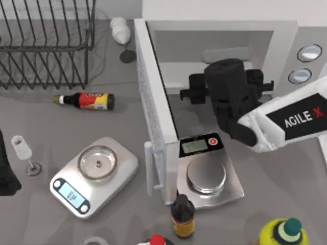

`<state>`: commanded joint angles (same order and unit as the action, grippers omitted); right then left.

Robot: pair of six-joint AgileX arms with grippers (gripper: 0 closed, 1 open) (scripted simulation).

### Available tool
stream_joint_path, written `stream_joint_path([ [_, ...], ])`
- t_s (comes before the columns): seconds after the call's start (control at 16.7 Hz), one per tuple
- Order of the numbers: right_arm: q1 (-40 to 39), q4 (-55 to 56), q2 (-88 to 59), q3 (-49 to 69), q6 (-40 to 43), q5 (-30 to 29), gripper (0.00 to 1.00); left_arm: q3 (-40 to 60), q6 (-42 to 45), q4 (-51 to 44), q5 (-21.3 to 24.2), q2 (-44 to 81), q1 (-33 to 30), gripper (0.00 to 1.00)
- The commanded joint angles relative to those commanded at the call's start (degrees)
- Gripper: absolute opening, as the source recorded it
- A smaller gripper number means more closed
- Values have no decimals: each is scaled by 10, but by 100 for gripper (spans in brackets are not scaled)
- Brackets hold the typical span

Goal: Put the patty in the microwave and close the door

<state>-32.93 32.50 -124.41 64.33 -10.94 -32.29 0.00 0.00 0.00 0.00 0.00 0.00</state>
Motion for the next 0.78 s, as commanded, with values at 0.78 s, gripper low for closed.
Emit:
stream_joint_path([
  [0.78,-7,33,-40,44,-33,-5,0,0,0,0,0,0,0,100],
])
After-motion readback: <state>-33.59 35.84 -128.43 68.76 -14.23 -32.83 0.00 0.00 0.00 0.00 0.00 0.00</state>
